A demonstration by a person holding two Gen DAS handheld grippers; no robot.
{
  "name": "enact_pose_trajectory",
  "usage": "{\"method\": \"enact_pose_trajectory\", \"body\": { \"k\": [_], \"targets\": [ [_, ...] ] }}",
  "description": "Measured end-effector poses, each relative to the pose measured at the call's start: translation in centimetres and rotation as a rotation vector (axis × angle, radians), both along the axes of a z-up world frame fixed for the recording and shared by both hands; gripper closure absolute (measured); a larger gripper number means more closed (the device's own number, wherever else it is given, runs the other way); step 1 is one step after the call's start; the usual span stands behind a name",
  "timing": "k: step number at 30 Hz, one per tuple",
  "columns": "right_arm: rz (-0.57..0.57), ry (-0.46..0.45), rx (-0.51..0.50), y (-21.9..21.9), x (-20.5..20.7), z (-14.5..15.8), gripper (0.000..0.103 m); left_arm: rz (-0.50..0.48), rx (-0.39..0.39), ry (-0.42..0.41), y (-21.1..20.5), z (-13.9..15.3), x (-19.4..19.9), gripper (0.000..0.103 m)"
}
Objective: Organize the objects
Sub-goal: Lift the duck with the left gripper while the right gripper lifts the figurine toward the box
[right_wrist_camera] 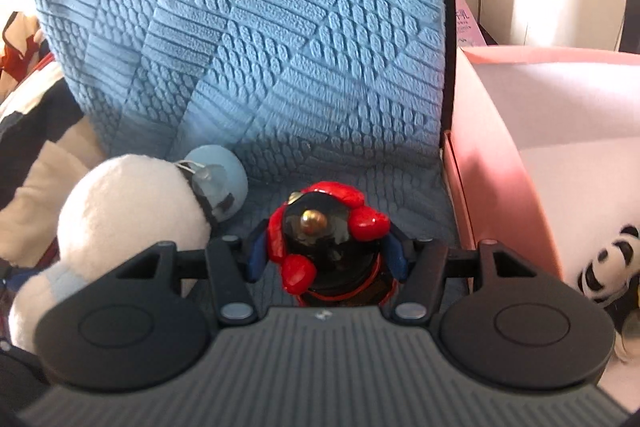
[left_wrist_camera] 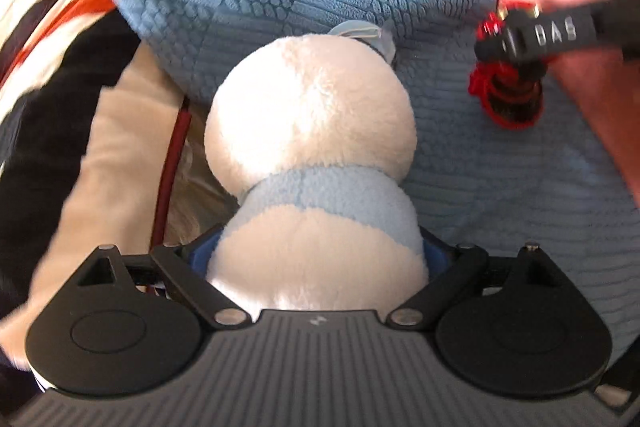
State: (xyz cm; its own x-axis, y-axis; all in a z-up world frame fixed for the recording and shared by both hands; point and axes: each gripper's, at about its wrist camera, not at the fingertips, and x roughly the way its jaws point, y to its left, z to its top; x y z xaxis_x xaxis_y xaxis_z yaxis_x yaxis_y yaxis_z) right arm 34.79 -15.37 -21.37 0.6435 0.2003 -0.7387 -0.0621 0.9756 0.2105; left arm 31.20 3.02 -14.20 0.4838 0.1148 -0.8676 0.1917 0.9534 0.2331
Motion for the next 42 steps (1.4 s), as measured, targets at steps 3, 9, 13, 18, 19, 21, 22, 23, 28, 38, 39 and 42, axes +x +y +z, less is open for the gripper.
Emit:
{"method": "enact_pose_trajectory", "body": {
  "k": [3,9,13,18,19,21,22,23,28,38,39,42],
  "targets": [
    [0.018,-0.006,-0.02,1.3,-2.0,-0.5,0.043,0.068,-0.076,0.026,0.5,1.0,-2.3,0.008],
    [0.124,0.014,-0.05,2.2,-2.9,-0.8,0.044,0.162,-0.241,0.098,2.5,0.2,-3.4,0.008],
    [0.172,0.005,-0.03,2.2,-3.8,-0.9,0.046,0.197,-0.27,0.122,2.5,-0.3,-4.4,0.008],
    [0.182,-0.018,-0.054,3.0,-3.5,-1.3,0.046,0.234,-0.324,0.15,3.3,-1.2,-3.8,0.006],
    [0.182,-0.019,-0.054,2.7,-3.9,-0.9,0.046,0.246,-0.341,0.163,3.5,-1.5,-3.6,0.005],
    [0.177,-0.017,-0.048,2.7,-3.9,-0.7,0.046,0.262,-0.371,0.19,3.8,-2.1,-3.0,0.004],
    [0.174,-0.015,-0.044,2.7,-3.9,-0.8,0.045,0.266,-0.383,0.202,3.9,-2.5,-2.3,0.004],
    [0.168,-0.009,-0.041,2.6,-3.9,-0.8,0.044,0.272,-0.393,0.213,4.0,-2.7,-2.1,0.004],
    [0.143,0.033,-0.037,2.6,-3.0,-1.4,0.031,0.32,-0.459,0.252,4.6,-3.9,-0.7,0.002],
    [0.122,0.072,-0.037,2.7,-1.8,-2.8,0.041,0.39,-0.523,0.264,5.1,-4.9,-0.3,0.0],
    [0.13,0.07,-0.029,2.7,-1.9,-2.7,0.044,0.393,-0.519,0.259,5.0,-5.0,-0.4,0.0],
    [0.135,0.062,-0.058,2.8,-2.3,-2.3,0.044,0.395,-0.503,0.247,4.6,-4.8,-0.7,0.0]
  ]
}}
